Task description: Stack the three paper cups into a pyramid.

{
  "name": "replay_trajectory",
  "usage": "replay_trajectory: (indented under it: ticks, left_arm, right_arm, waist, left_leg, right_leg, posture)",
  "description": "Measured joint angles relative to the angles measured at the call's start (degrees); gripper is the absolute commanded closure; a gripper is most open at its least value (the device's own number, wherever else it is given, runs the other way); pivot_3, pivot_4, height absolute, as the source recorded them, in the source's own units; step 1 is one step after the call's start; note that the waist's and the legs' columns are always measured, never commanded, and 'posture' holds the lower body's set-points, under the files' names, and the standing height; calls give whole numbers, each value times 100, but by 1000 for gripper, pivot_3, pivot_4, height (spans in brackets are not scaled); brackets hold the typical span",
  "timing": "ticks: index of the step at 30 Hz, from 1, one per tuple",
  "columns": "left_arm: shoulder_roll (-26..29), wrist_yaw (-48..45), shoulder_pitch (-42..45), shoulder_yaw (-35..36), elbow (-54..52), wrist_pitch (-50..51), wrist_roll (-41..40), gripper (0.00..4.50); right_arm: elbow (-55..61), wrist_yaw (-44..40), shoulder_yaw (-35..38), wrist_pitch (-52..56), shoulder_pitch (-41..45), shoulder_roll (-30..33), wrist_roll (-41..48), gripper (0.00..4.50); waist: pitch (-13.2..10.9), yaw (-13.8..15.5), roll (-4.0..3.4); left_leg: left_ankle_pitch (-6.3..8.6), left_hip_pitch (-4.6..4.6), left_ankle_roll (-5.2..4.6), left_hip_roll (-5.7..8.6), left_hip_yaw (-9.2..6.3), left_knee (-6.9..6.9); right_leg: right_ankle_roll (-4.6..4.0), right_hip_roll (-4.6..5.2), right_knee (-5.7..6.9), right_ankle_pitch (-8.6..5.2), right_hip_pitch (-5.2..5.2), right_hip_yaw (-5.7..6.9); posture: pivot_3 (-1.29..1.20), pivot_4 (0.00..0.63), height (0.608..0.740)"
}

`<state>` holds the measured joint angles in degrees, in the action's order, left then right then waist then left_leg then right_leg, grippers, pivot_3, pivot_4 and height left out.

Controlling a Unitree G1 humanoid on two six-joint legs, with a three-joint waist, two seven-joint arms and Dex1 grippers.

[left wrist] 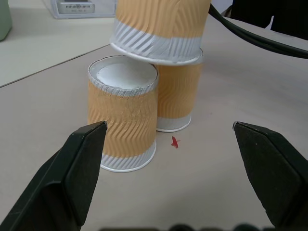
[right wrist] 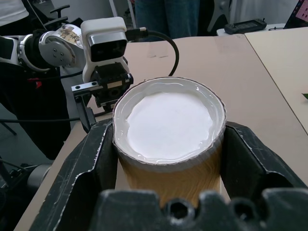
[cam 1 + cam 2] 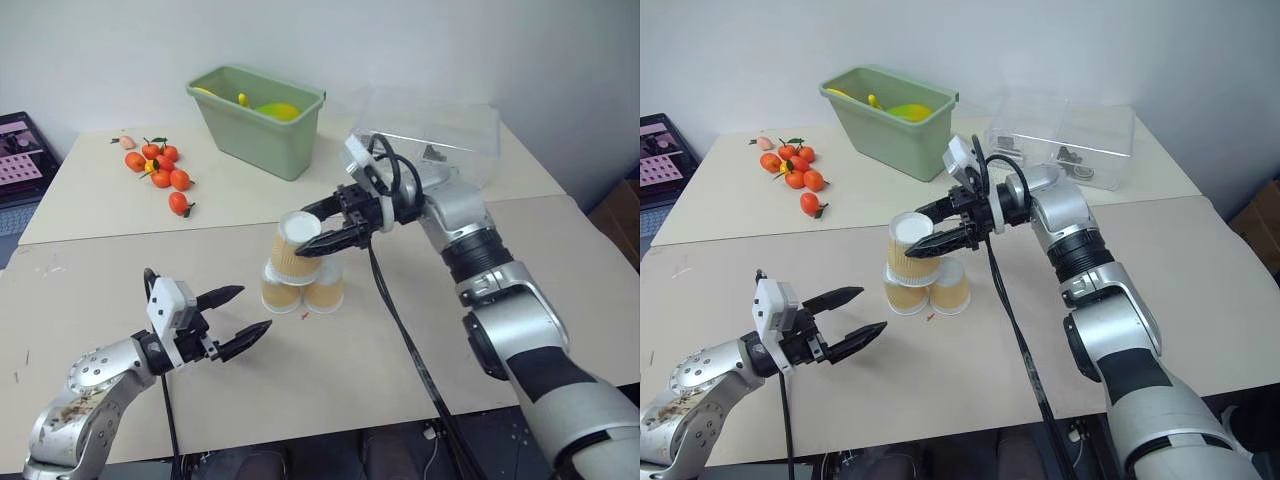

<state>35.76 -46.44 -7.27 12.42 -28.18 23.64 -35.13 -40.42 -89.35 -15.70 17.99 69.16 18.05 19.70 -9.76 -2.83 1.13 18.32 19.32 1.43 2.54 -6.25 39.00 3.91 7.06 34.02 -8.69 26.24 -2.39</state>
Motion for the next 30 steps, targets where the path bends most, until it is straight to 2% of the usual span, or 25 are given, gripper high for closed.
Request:
replay_trajectory:
  ticks: [1,3,10,24,30]
  left_arm:
    - [-2,13,-7,0,-19,2,-8,0]
    - [-5,38,-15,0,-26,5,-21,0]
    - [-18,80,-15,-2,-26,8,-27,0]
    - [-98,68,324,-20,194,56,-138,0]
    - [-154,368,430,604,363,357,-759,0]
  right_arm:
    - [-118,0,-1,-61,6,-41,-73,368]
    - [-254,0,-1,-139,6,-75,-154,44]
    - [-412,-6,60,-156,79,-50,-272,44]
    - [698,-19,138,564,114,1098,516,44]
    - [1247,2,718,618,-230,1730,631,44]
  waist:
    - [0,-2,0]
    - [0,-2,0]
    - [0,-8,0]
    - [0,5,0]
    - [1,33,1]
  left_leg:
    - [0,0,0,0,0,0]
    - [-2,0,3,0,1,0]
    - [-3,0,6,0,0,0]
    - [-2,2,4,0,2,0]
    - [-1,3,2,-1,2,1]
  right_leg:
    - [0,0,0,0,0,0]
    - [0,0,0,0,0,0]
    - [0,0,0,0,0,0]
    - [0,0,0,0,0,0]
    - [0,1,-2,0,-1,1]
  posture:
    - [0,150,738]
    - [0,150,738]
    - [0,150,738]
    - [0,150,738]
    - [0,150,738]
